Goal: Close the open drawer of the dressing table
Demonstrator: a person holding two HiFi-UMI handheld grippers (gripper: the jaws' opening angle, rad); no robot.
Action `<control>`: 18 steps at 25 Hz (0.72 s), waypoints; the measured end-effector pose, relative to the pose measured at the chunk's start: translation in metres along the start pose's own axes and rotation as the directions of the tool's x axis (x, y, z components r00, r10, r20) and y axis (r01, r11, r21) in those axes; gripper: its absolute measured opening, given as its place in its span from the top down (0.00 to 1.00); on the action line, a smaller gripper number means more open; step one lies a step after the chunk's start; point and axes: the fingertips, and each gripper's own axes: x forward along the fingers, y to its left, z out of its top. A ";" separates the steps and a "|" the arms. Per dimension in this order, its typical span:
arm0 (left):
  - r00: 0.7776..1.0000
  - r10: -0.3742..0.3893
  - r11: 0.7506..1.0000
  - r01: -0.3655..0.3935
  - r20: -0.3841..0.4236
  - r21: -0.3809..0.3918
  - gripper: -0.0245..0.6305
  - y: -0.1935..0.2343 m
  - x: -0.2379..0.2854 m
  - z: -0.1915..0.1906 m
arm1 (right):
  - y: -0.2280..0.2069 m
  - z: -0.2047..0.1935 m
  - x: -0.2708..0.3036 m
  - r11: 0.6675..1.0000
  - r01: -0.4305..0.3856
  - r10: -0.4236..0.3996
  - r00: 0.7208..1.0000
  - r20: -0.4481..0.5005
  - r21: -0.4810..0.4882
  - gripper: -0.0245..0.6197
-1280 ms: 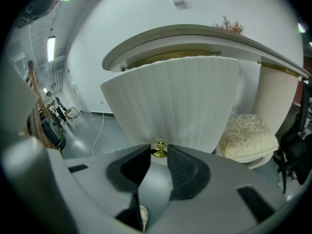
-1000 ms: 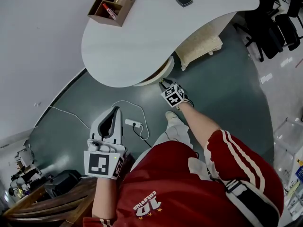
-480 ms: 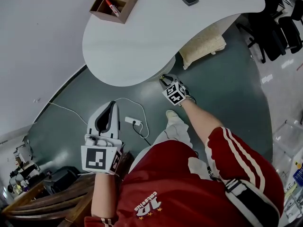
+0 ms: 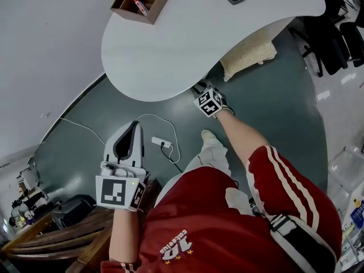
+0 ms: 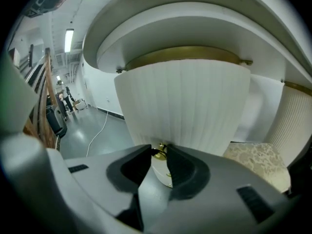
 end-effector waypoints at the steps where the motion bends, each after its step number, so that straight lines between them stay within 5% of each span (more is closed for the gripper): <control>1: 1.000 0.000 1.000 0.000 0.000 -0.009 0.96 0.000 -0.001 0.000 | -0.001 0.002 0.003 1.000 0.000 0.000 1.000 0.001 0.000 0.80; 5: 1.000 0.014 0.997 -0.013 0.006 -0.071 0.96 0.008 -0.004 0.000 | -0.009 0.015 0.015 1.000 0.003 -0.003 1.000 0.002 0.000 0.80; 18: 0.999 0.042 0.995 -0.041 0.005 -0.089 0.96 0.016 -0.010 -0.010 | -0.011 0.025 0.022 0.999 0.018 -0.018 1.000 -0.013 -0.041 0.80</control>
